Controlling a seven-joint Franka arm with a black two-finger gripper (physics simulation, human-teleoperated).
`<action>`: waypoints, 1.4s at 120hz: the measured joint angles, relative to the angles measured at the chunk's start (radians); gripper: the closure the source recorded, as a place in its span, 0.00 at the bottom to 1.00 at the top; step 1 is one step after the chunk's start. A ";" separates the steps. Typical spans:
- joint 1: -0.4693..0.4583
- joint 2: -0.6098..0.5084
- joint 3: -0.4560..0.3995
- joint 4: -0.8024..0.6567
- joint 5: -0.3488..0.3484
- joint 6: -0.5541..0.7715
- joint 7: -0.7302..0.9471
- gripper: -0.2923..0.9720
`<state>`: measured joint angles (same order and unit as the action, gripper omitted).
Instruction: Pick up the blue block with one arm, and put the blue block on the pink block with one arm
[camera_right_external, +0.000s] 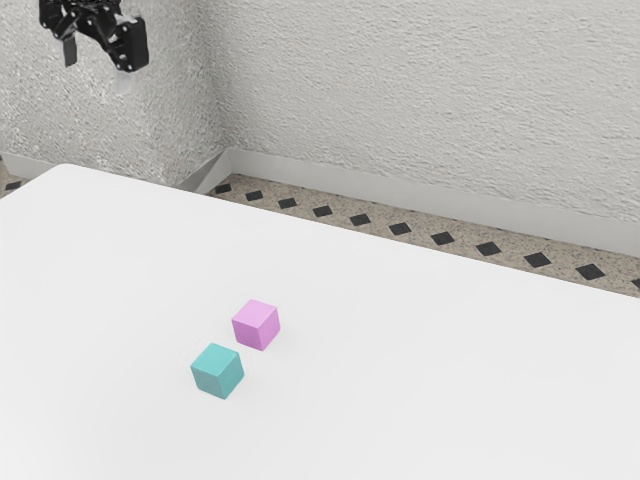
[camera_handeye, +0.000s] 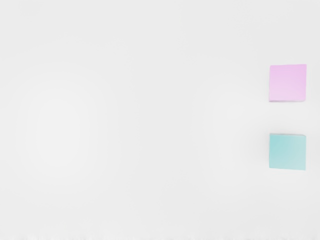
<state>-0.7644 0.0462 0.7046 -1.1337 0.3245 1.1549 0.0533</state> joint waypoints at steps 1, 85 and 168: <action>-0.001 0.000 0.000 0.000 0.000 0.000 0.000 0.23; -0.034 -0.194 0.031 -0.682 -0.056 0.359 0.011 0.23; 0.041 -0.287 0.032 -1.110 -0.126 0.679 -0.037 0.23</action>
<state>-0.7235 -0.2409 0.7364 -2.2442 0.1985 1.8343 0.0162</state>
